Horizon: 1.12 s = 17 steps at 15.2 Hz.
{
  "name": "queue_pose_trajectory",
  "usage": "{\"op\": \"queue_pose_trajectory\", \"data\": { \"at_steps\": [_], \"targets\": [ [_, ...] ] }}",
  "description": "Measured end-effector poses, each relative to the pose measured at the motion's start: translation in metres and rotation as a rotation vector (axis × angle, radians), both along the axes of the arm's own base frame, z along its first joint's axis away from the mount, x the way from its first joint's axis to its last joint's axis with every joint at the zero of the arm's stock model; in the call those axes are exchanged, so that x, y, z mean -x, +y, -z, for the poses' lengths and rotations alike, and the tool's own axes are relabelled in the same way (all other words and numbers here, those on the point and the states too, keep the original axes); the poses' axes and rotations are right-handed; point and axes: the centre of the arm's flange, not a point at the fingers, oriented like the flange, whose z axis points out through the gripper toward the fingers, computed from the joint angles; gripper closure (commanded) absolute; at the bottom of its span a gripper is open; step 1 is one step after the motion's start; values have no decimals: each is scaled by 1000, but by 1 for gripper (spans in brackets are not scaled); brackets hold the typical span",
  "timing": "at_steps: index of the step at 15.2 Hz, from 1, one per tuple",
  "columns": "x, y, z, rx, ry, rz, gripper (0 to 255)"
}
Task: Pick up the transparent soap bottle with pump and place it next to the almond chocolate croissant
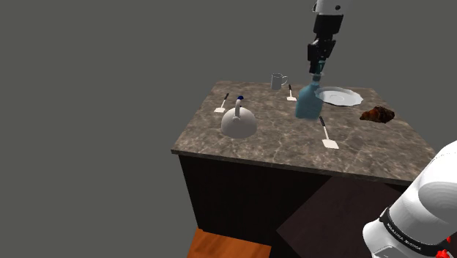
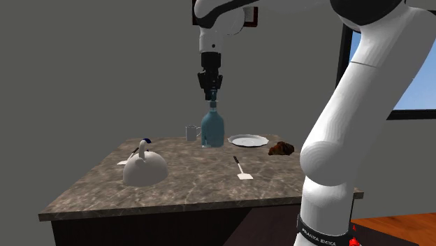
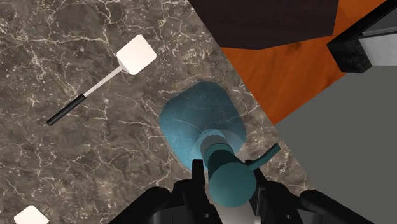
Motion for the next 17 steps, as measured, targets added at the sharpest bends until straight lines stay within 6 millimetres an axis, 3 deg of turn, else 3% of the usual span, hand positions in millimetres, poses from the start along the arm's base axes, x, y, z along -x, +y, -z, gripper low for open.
{"op": "queue_pose_trajectory", "data": {
  "at_steps": [17],
  "targets": [
    [-2,1,-88,0,0,0,255]
  ]
}}
